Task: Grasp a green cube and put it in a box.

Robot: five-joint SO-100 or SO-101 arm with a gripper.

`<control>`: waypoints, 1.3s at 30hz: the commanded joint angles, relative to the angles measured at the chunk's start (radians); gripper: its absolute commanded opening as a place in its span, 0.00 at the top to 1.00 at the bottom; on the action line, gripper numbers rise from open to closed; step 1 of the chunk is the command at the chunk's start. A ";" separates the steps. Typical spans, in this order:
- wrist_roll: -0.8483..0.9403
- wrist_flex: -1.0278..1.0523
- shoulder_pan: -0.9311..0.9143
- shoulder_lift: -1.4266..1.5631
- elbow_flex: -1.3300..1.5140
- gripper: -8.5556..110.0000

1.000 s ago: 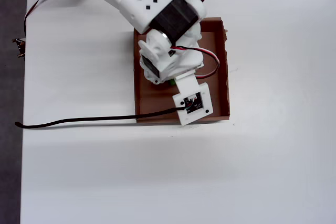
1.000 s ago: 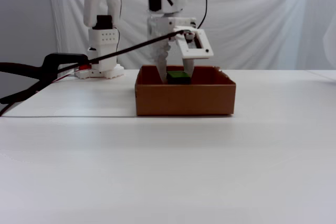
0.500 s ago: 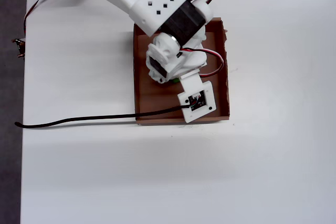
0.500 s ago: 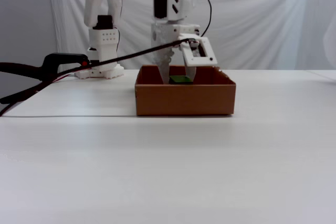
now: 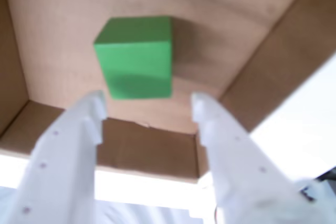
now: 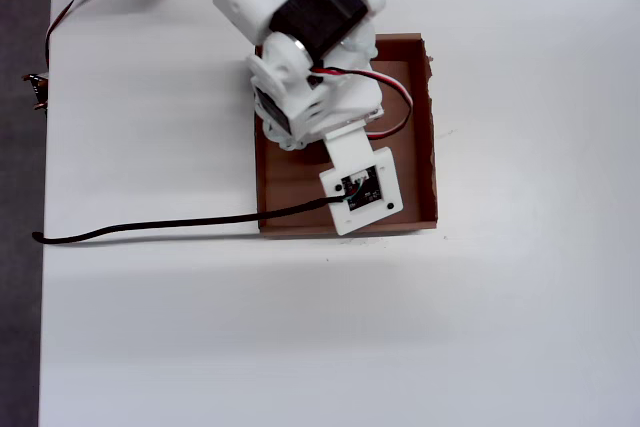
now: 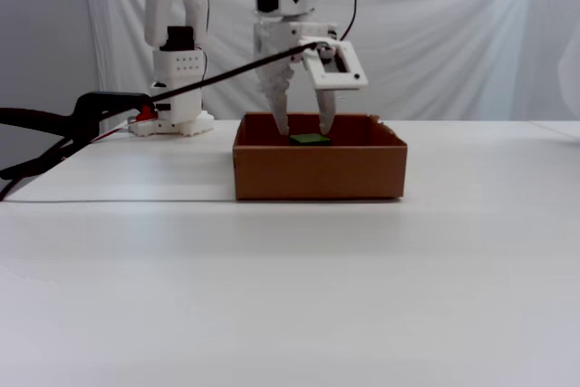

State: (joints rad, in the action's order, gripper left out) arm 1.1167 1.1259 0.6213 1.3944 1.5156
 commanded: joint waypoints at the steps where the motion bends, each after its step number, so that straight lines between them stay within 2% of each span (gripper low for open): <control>1: -0.025 0.014 -0.069 0.206 0.031 0.74; 8: -0.071 0.066 -0.376 0.612 0.310 0.74; 11: -0.071 0.067 -0.528 0.785 0.491 0.74; 16: -0.071 0.018 -0.660 1.092 0.853 0.74; 21: -0.071 -0.035 -0.704 1.393 1.200 0.74; 25: -0.083 -0.026 -0.726 1.585 1.358 0.74; 33: -0.092 0.064 -0.735 1.782 1.456 0.74; 39: -0.092 0.110 -0.732 1.790 1.456 0.74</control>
State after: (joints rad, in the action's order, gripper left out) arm 1.0278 1.2180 -0.1089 3.1769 2.9775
